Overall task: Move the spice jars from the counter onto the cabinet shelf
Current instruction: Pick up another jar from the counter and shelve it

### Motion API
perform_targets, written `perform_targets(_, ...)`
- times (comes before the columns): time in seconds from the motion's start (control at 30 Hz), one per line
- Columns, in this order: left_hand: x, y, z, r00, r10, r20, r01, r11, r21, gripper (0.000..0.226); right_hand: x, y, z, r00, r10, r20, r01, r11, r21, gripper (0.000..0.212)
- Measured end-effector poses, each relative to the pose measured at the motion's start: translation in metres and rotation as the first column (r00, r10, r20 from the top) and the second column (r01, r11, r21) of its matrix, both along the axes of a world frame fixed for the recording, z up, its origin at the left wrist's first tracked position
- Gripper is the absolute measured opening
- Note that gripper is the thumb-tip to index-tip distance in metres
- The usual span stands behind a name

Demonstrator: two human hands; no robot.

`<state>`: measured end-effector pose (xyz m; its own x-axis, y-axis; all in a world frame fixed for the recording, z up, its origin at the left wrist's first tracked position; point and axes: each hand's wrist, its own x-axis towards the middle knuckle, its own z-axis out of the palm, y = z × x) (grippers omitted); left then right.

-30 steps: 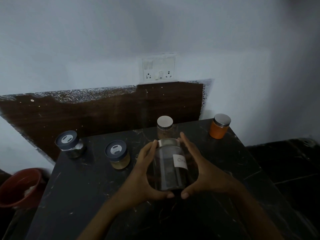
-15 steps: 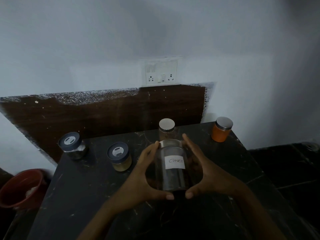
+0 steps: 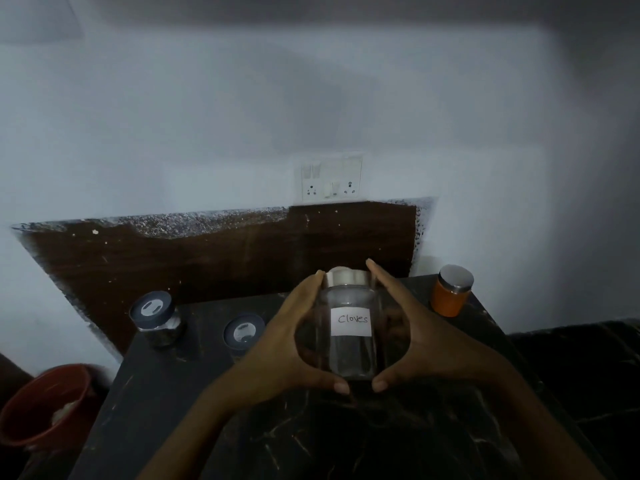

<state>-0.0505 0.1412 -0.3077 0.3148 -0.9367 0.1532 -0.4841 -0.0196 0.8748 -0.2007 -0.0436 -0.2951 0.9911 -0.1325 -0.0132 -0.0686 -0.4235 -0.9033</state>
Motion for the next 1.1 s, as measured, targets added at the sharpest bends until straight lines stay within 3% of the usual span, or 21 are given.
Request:
perform_targets(0.2,0.031,-0.023,0.071,0.967,0.083,0.241,-0.040,0.983,-0.178,0.129,0.033,-0.021,0.080,0.993,0.009,0.114,0.014,0.979,-0.202,0.130)
perform_targets(0.33,0.056,-0.039,0.135,0.867,0.181,0.464,-0.039,0.953,-0.299,0.129,0.060,-0.032,0.149,0.959,0.057,0.277,0.055,0.922,-0.383,0.127)
perform_targets(0.43,0.070,-0.049,0.184,0.830,0.201,0.520,0.012,0.926,-0.378,0.127,0.077,-0.038,0.194,0.915,0.086,0.395,0.107,0.891,-0.441,0.128)
perform_targets(0.63,0.086,-0.064,0.256,0.680,0.309,0.665,0.098,0.861,-0.500,0.126,0.097,-0.051,0.258,0.806,0.136,0.576,0.229,0.826,-0.515,0.130)
perform_targets(0.73,0.088,-0.074,0.288,0.551,0.405,0.730,0.093,0.839,-0.537,0.129,0.105,-0.059,0.283,0.733,0.156,0.662,0.315,0.785,-0.533,0.132)
perform_targets(0.93,0.089,-0.100,0.331,0.264,0.667,0.697,0.013,0.720,-0.694,0.117,0.121,-0.079,0.331,0.590,0.180,0.787,0.465,0.721,-0.513,0.134)
perform_targets(1.1,0.095,-0.127,0.338,0.190,0.804,0.564,-0.038,0.580,-0.814,0.084,0.136,-0.095,0.367,0.576,0.157,0.802,0.478,0.731,-0.487,0.131)
